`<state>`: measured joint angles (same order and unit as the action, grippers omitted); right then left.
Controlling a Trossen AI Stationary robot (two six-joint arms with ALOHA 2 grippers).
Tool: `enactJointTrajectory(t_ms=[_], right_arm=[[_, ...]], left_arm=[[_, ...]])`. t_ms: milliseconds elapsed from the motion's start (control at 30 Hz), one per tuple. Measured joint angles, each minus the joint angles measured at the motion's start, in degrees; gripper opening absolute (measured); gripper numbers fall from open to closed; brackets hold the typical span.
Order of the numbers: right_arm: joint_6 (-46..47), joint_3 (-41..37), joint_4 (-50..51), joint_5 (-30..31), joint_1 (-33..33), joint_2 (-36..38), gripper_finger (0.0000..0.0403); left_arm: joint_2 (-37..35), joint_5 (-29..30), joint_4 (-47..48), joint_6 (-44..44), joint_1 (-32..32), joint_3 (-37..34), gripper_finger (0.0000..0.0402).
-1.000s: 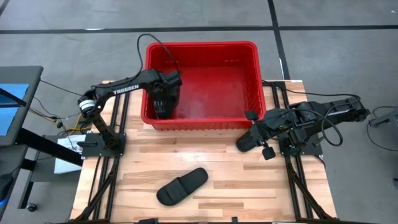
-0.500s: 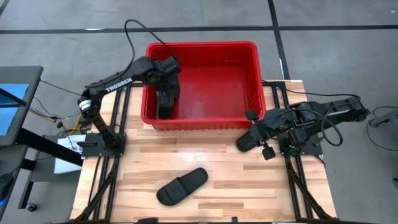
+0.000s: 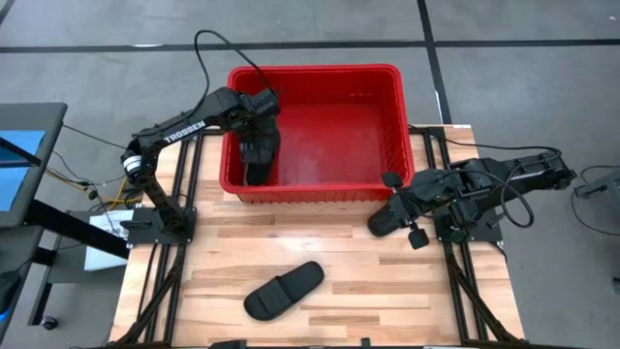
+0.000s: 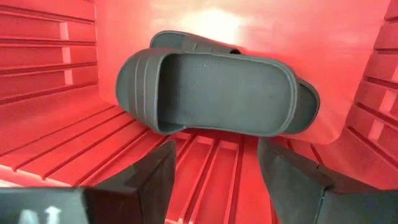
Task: Pick and place slides into bin
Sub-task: Put the left slide into the bin next to the other stacked slides
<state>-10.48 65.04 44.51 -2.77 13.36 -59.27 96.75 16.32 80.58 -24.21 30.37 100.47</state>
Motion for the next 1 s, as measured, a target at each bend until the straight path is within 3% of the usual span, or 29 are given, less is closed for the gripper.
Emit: enactJointTrajectory(t_ms=[167,300,633,800,1000], right_arm=[[0.0,0.0,-0.01,0.01,0.01,0.0,0.0049],[0.0,0.0,0.0,-0.01,0.0,0.01,0.0049],[0.0,0.0,-0.02,0.01,0.0,0.0,0.0049],[0.0,0.0,0.01,-0.02,0.01,0.02,0.0049],[0.0,0.0,0.01,0.01,-0.01,0.0,0.0049]], left_arm=[[-0.31,-2.26,-0.53,0.04,0.18,0.0,0.0219],[-2.67,-9.75,-2.9,0.92,1.36,-0.02,0.0219],[-14.36,-24.75,-24.78,3.88,2.74,-0.76,0.0219],[-21.15,-32.05,-33.89,5.29,1.03,-4.52,0.0219],[-29.06,-32.54,-43.73,8.38,-1.78,-14.03,0.0219]])
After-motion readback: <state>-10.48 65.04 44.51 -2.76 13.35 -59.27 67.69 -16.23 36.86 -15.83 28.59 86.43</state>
